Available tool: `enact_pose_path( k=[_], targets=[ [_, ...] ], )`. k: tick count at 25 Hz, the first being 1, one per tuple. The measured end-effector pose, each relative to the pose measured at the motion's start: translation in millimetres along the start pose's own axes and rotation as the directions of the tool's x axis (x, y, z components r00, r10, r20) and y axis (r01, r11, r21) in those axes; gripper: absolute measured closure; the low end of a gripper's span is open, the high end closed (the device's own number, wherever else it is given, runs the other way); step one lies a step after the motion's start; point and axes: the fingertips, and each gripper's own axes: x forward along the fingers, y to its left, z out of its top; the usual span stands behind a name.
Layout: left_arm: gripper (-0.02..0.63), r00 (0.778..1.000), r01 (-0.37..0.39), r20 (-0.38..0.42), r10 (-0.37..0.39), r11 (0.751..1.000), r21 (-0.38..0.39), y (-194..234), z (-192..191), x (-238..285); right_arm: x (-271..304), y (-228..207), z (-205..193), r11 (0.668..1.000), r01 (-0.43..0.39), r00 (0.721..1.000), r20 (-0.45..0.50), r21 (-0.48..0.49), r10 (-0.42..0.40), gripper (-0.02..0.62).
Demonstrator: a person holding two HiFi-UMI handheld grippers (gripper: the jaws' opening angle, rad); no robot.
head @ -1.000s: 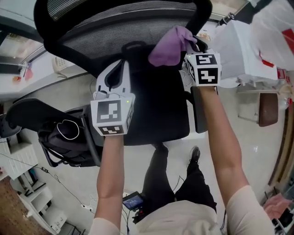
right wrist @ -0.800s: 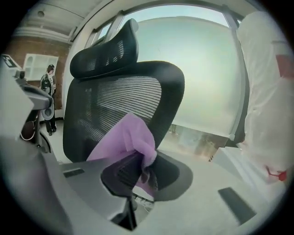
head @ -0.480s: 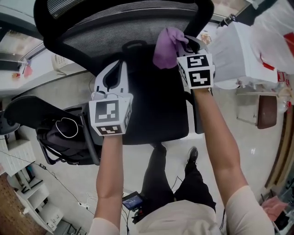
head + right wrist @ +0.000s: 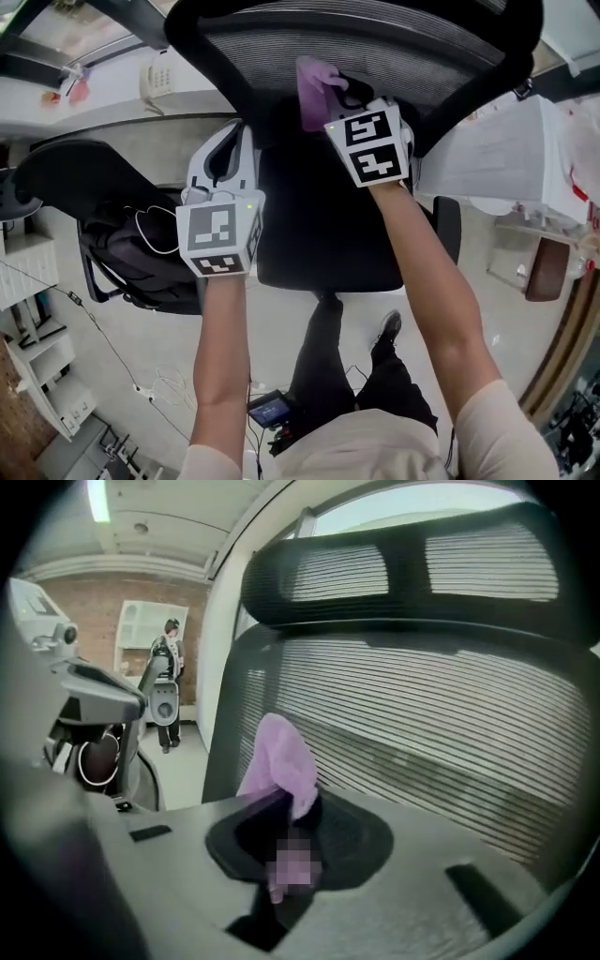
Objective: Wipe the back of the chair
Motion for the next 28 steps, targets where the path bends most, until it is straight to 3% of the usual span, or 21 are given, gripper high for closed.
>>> enact_pose_path(
  k=[4, 9, 14, 22, 28],
  targets=[
    [0.598, 0.999, -0.038, -0.013, 0.037, 0.999, -0.021, 31, -14, -11, 29, 44, 15, 0.996, -0.082, 0.997, 0.004, -0.022, 0.082, 0.545],
    [0.598, 0.998, -0.055, -0.009, 0.055, 0.998, -0.036, 45, -22, -17, 32, 50, 15, 0.995, -0.089, 0.996, 0.001, -0.039, 0.090, 0.546],
    [0.598, 0.998, -0.060, -0.003, 0.060, 0.998, -0.034, 43, -3, -23, 17, 57, 21, 0.991, -0.119, 0.993, 0.005, -0.060, 0.120, 0.546],
    [0.598, 0.997, -0.066, 0.041, 0.066, 0.998, -0.009, 15, 51, -60, -72, 41, 60, 0.989, -0.105, 0.991, 0.072, -0.104, 0.113, 0.545],
    [0.598, 0.991, -0.100, 0.096, 0.093, 0.992, 0.071, -2, 100, -110, -158, 25, 110, 0.986, -0.087, 0.982, 0.157, -0.141, 0.109, 0.545]
  ],
)
